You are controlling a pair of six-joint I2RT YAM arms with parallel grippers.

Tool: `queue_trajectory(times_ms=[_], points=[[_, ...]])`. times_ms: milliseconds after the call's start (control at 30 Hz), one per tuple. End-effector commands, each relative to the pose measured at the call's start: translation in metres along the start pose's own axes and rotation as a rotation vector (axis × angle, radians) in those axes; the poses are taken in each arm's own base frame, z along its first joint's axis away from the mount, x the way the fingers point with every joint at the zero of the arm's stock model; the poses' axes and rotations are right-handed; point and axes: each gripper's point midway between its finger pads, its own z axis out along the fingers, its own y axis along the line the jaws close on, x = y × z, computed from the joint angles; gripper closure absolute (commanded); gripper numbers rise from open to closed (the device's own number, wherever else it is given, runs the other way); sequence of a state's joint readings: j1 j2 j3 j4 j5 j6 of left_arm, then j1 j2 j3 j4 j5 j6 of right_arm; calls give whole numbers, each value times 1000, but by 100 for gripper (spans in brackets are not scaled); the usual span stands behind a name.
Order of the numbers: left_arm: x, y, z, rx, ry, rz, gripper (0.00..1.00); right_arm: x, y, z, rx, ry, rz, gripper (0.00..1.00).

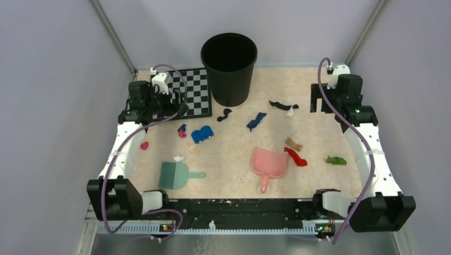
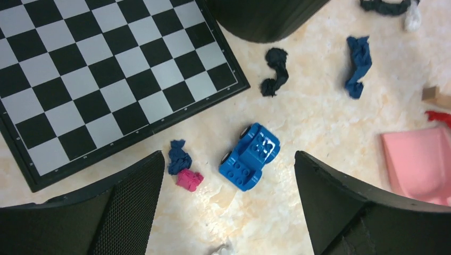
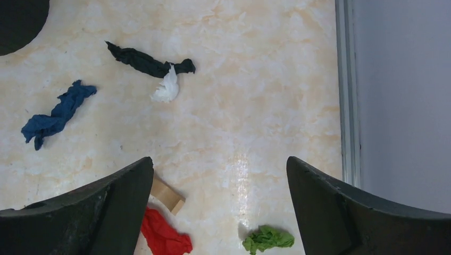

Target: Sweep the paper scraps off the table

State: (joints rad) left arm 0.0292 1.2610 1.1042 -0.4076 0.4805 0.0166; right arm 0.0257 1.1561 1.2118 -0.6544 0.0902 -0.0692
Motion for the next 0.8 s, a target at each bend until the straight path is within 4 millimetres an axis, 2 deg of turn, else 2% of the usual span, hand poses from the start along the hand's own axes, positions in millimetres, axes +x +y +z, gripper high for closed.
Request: queue_trajectory(times_ms=[0,67,167,233,300,400,467,600,667,767], points=[[8,-7,-15,48,37,176,5,-15,1,-19,-18,-69,-23,5],[19,-7,-21,69,83,284,7,-5,15,-20,-113,-50,-102,5],[47,-16,-36,160,173,445,9,10,55,-36,-381,-45,-256,5],[70,-22,-46,221,242,542,9,19,75,-45,-511,-56,-299,5],[92,-24,-56,262,306,616,9,28,87,-46,-567,-38,-316,6],[130,-29,-67,333,395,710,11,41,104,-46,-628,-9,-394,15],[157,-28,-70,363,460,750,13,43,113,-47,-652,-17,-436,18],[202,-10,-67,333,602,751,9,47,122,-49,-691,-6,-436,24],[215,-1,-62,313,641,744,16,53,123,-52,-701,7,-431,26],[225,2,-53,327,670,735,25,63,120,-56,-694,22,-433,30]])
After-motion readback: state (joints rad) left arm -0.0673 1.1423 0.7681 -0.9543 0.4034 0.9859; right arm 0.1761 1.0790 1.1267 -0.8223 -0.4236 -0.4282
